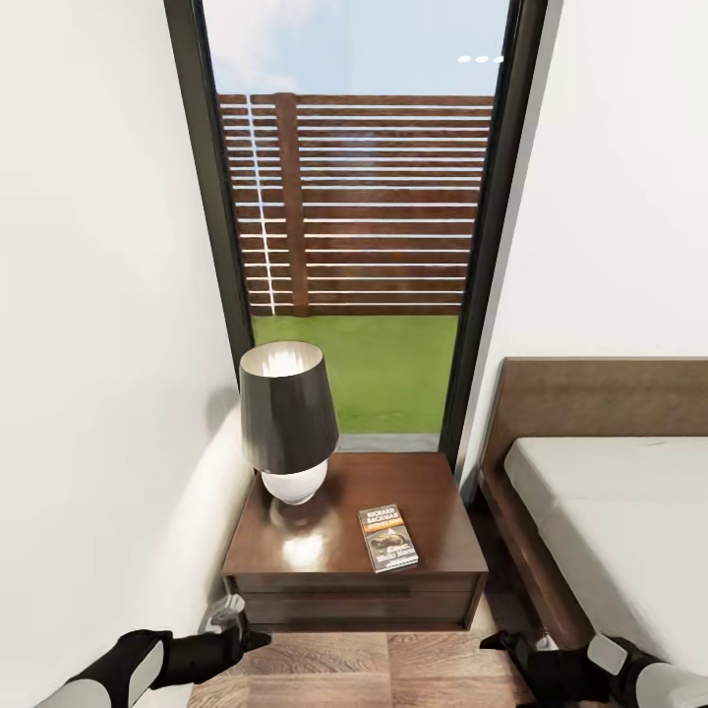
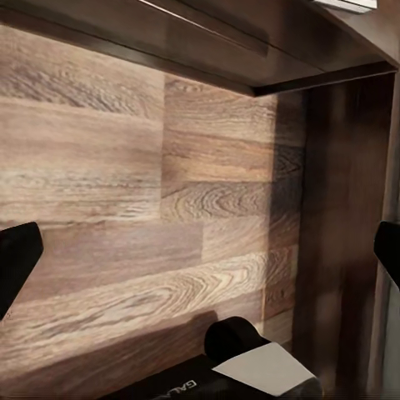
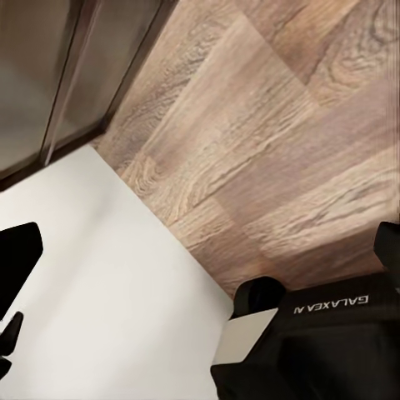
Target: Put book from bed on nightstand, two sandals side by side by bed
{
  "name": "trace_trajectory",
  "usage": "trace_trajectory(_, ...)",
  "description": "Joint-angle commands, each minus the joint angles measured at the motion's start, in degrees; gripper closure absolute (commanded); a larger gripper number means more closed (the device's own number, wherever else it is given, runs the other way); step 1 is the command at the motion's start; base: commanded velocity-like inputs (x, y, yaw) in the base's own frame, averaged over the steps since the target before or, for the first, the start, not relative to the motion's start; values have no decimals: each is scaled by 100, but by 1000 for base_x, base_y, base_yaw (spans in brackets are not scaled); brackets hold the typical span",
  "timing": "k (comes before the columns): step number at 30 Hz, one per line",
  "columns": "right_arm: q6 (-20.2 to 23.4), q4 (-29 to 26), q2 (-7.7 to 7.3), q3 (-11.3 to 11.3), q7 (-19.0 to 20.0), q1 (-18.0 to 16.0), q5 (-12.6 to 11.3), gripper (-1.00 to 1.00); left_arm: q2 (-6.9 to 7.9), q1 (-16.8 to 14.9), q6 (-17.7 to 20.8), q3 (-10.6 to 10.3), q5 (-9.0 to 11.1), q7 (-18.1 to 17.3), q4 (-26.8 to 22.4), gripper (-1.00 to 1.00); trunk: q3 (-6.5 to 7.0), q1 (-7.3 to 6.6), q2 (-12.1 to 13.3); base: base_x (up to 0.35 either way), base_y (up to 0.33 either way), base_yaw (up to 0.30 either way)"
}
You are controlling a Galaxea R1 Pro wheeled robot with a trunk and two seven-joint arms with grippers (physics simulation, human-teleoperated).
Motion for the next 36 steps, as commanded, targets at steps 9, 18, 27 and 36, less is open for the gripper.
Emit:
trace_trajectory(9, -194, 19, -1, 37, 54, 207, -5, -100, 11, -3, -84, 58, -238, -20, 169, -100, -5, -1, -3, 0, 0, 0)
trace_trajectory(18, -452, 20, -13, 28, 50, 428, 2, -100, 64, -1, -113, 62, -281, -2, 228, -100, -5, -1, -3, 0, 0, 0)
trace_trajectory(27, -764, 20, -20, 26, 49, 754, 392, -100, 177, 17, -418, 63, -290, 13, 498, -100, -5, -1, -3, 0, 0, 0)
trace_trajectory(36, -1276, 20, 3, 44, 34, 1110, 678, -100, 373, 152, -960, 66, -291, 15, 818, -100, -5, -1, -3, 0, 0, 0)
